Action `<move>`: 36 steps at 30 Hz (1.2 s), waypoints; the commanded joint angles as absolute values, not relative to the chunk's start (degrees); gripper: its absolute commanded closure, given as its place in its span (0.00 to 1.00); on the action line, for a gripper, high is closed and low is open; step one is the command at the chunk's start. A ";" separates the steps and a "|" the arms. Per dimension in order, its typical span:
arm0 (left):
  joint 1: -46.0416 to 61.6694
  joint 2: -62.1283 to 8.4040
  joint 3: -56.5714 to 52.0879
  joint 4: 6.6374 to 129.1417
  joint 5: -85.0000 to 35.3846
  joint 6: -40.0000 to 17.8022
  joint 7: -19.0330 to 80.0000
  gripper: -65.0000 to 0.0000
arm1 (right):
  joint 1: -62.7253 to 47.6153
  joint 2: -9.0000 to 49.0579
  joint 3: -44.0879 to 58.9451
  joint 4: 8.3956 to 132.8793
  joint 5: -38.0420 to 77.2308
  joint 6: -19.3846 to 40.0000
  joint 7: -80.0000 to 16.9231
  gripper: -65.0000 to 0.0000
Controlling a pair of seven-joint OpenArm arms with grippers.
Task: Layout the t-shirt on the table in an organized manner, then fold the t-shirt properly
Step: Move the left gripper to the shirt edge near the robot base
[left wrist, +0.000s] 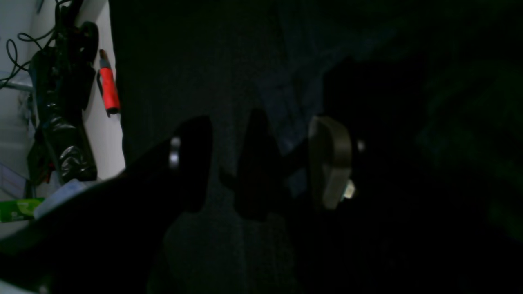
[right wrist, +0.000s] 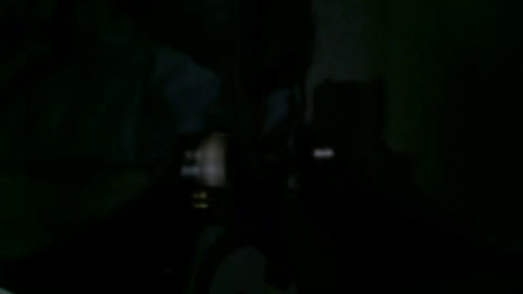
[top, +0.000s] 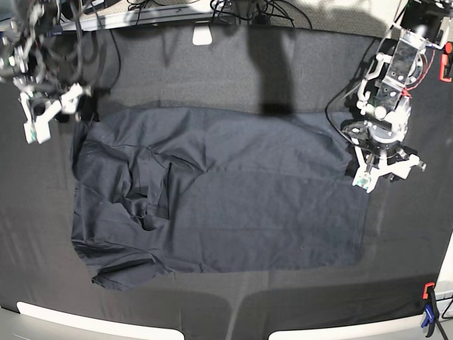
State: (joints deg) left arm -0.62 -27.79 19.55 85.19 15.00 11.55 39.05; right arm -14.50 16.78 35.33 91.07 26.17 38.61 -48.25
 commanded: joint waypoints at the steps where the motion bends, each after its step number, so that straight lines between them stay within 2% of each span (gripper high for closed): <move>1: -1.58 -28.42 19.18 86.24 15.77 12.67 38.15 0.46 | -13.87 17.80 35.59 92.01 27.20 40.00 -47.79 0.90; 2: -1.58 -28.45 19.18 86.24 15.77 12.67 38.15 0.46 | -13.63 17.96 35.59 92.14 27.18 40.00 -48.21 1.00; 7: -1.58 -28.42 19.18 86.24 15.79 12.67 38.15 0.46 | -13.67 21.02 35.62 92.14 26.98 40.00 -51.18 1.00; 16: -1.58 -28.42 19.18 86.24 15.77 12.67 38.22 0.46 | -13.65 32.36 35.59 92.14 27.68 40.00 -53.63 1.00; 21: -1.08 -28.47 19.18 88.47 15.14 12.38 43.27 0.46 | -13.67 32.51 35.59 92.14 32.23 40.00 -55.53 1.00; 26: 3.95 -28.45 19.18 100.47 13.98 12.38 44.97 0.46 | -13.65 31.90 35.59 92.14 32.12 40.00 -55.55 1.00; 30: 9.39 -28.45 19.18 112.60 2.24 10.72 43.94 0.46 | -13.67 31.92 35.59 92.14 32.12 40.00 -55.55 1.00; 32: 11.51 -28.29 19.18 113.75 -2.48 9.26 41.19 0.46 | -13.65 31.90 35.59 92.14 32.14 40.00 -55.53 1.00; 36: 12.67 -26.63 19.18 108.71 -3.07 8.97 40.45 0.46 | -13.65 31.90 35.59 92.14 32.16 40.00 -55.53 1.00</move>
